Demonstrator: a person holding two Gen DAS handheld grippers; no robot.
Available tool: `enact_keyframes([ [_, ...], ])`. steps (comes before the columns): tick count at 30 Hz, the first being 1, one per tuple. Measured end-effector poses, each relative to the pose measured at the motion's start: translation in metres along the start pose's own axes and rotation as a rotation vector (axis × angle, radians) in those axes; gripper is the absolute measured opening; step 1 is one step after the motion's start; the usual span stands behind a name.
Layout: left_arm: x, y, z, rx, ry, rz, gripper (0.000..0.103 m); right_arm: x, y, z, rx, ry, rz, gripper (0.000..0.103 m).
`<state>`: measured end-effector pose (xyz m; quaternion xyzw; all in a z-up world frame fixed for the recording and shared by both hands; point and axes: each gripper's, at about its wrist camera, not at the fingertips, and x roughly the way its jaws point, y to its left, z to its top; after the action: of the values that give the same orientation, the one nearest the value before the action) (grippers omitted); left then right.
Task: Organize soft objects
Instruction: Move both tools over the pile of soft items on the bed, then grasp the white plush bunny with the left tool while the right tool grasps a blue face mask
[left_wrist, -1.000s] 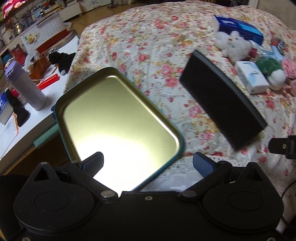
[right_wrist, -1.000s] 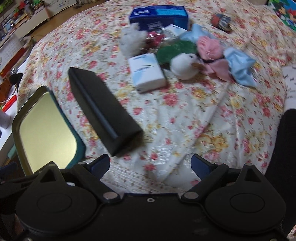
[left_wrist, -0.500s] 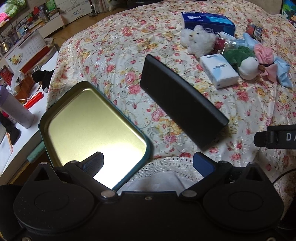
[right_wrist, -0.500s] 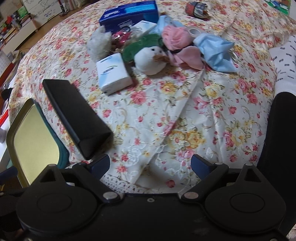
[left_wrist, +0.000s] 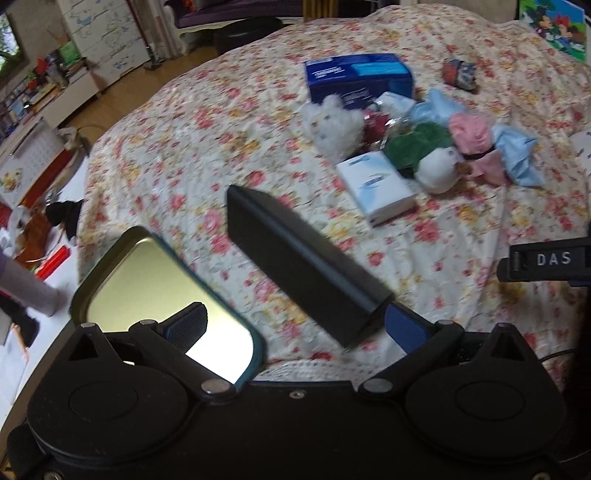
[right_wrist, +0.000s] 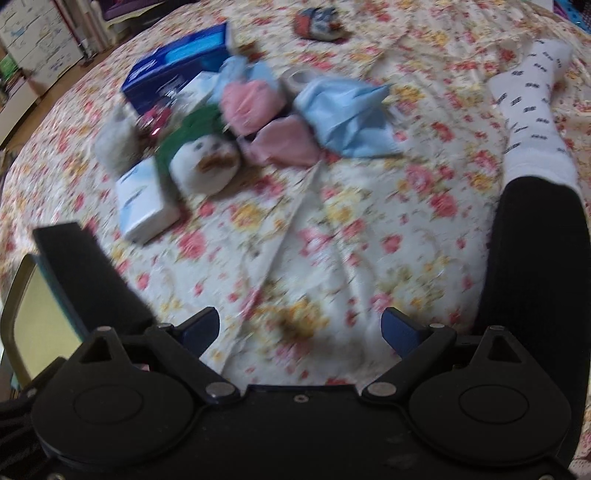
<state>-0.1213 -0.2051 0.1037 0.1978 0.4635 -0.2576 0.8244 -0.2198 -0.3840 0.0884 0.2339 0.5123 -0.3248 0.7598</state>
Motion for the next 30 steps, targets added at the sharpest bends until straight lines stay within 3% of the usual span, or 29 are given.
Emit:
enact_keyframes([
  [3, 0.001, -0.009, 0.012, 0.022, 0.001, -0.015, 0.100, -0.003, -0.011, 0.010, 0.010, -0.028, -0.015, 0.094],
  [10, 0.006, -0.021, 0.047, 0.029, -0.027, 0.043, 0.100, -0.005, -0.036, 0.044, 0.042, -0.090, -0.050, 0.094],
  [16, 0.024, -0.023, 0.073, 0.041, 0.010, -0.037, 0.100, -0.003, -0.056, 0.078, 0.094, -0.121, -0.076, 0.094],
  [19, 0.034, -0.023, 0.087, 0.032, 0.029, -0.042, 0.100, 0.000, -0.064, 0.097, 0.122, -0.121, -0.072, 0.094],
  [25, 0.051, -0.024, 0.114, 0.038, 0.018, 0.062, 0.100, 0.009, -0.062, 0.132, 0.135, -0.129, -0.068, 0.095],
  [30, 0.065, -0.021, 0.135, 0.042, 0.006, 0.084, 0.100, 0.025, -0.052, 0.143, 0.111, -0.135, -0.055, 0.095],
])
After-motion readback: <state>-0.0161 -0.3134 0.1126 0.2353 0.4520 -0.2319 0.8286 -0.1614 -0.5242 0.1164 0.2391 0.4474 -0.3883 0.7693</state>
